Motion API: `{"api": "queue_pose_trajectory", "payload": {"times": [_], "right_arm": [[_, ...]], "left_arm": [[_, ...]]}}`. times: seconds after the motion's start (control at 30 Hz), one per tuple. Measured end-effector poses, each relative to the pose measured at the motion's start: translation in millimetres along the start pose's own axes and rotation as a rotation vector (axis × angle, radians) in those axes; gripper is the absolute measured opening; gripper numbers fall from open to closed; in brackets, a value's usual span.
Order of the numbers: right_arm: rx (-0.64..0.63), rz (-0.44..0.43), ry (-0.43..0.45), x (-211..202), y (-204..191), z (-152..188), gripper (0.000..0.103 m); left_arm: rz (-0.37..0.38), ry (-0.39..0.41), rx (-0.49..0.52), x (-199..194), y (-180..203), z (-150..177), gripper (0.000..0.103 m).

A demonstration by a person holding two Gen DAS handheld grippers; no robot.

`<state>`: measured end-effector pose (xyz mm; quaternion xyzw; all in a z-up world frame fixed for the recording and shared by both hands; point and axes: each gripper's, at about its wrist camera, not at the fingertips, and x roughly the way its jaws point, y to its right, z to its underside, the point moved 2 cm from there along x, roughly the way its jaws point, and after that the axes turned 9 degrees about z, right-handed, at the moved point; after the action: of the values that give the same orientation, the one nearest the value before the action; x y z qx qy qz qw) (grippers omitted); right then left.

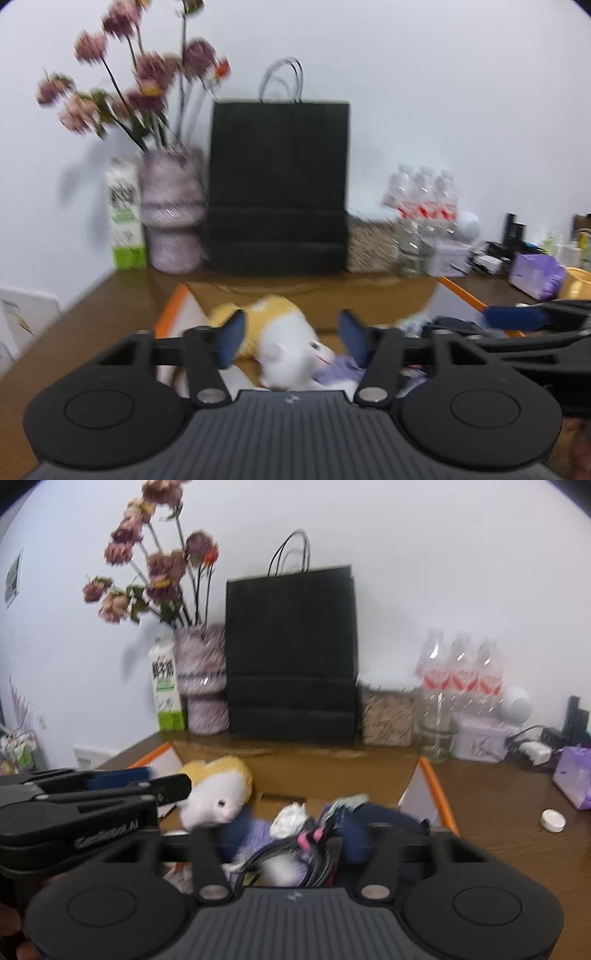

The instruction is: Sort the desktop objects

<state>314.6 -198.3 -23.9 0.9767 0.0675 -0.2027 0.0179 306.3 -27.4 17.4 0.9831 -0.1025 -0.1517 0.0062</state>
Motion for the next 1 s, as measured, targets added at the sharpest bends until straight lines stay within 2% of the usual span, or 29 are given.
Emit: {"api": "queue_pose_trajectory", "payload": {"times": [0.03, 0.07, 0.1, 0.13, 0.2, 0.3, 0.63, 1.0], "right_arm": [[0.004, 0.016, 0.014, -3, 2, -2, 0.077], [0.008, 0.023, 0.023, -6, 5, -3, 0.086], [0.014, 0.027, 0.027, -7, 7, -5, 0.093], [0.024, 0.029, 0.028, -8, 10, -6, 0.095], [0.036, 0.023, 0.017, -7, 12, -8, 0.103], [0.019, 0.025, 0.016, -8, 10, -8, 0.103], [0.003, 0.03, 0.011, -11, 4, -9, 0.103], [-0.024, 0.03, 0.009, -57, -2, -9, 0.103]], "left_arm": [[-0.028, 0.011, 0.006, -2, -1, -2, 0.08], [-0.066, 0.019, 0.007, -4, -2, -4, 0.097], [-0.105, 0.025, 0.006, -5, -4, -5, 0.103], [-0.121, 0.033, 0.003, -7, -6, -7, 0.103], [-0.096, 0.03, -0.019, -8, -10, -8, 0.103], [-0.076, 0.009, -0.045, -5, -13, -7, 0.103], [-0.084, -0.008, -0.031, -10, -13, -9, 0.103], [-0.089, -0.008, 0.0, -65, -16, -11, 0.103]]}}
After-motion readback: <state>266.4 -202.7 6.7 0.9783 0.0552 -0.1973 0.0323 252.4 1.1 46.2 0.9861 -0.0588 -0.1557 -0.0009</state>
